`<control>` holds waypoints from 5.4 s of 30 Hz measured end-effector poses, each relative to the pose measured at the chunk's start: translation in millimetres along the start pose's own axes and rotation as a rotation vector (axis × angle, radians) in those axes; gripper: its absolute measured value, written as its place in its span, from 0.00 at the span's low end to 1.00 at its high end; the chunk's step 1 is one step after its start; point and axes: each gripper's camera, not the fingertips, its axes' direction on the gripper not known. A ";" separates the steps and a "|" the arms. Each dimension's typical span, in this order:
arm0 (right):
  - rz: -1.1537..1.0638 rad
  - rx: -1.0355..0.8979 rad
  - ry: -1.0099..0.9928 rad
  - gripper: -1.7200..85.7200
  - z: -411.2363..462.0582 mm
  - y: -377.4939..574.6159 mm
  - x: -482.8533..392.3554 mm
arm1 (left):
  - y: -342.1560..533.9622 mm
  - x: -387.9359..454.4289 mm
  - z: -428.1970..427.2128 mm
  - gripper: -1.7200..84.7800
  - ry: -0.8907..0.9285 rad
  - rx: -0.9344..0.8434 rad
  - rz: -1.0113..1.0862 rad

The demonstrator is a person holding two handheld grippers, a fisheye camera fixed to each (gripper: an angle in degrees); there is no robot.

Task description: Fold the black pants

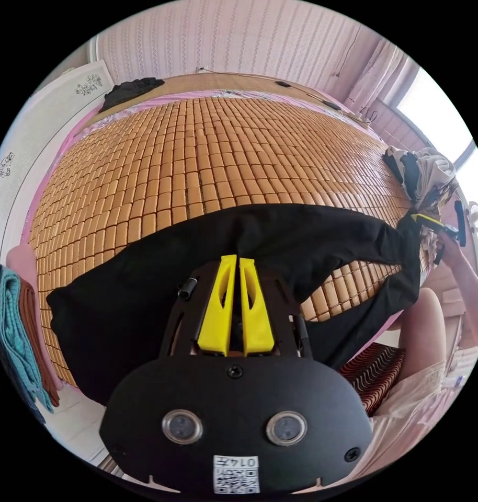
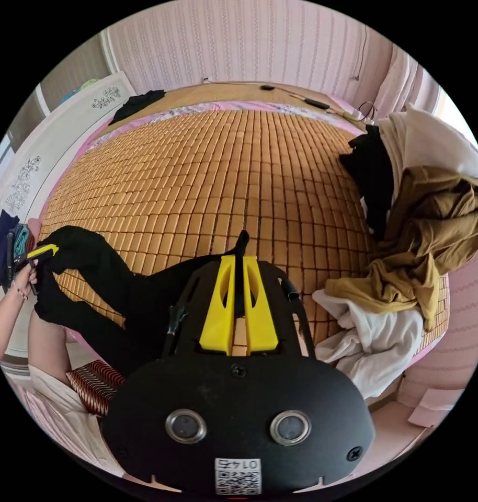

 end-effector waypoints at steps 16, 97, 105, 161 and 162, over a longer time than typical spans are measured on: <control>0.070 0.019 0.021 0.12 -7.9 -60.8 31.1 | -26.6 -14.4 0.2 0.10 0.044 0.028 0.048; -1.256 0.144 -0.477 0.18 259.9 110.3 -489.1 | 419.4 -288.8 -61.2 0.17 0.263 0.357 -1.000; -1.334 -0.063 -0.485 0.14 345.9 118.7 -592.9 | 424.5 -306.5 -33.0 0.14 0.439 0.424 -0.981; -0.089 -0.098 0.059 0.05 143.2 62.1 26.6 | 78.1 20.0 -30.2 0.10 0.266 0.033 0.233; -0.085 -0.112 0.062 0.08 129.8 76.1 35.1 | 82.5 31.3 -29.7 0.10 0.296 0.020 0.258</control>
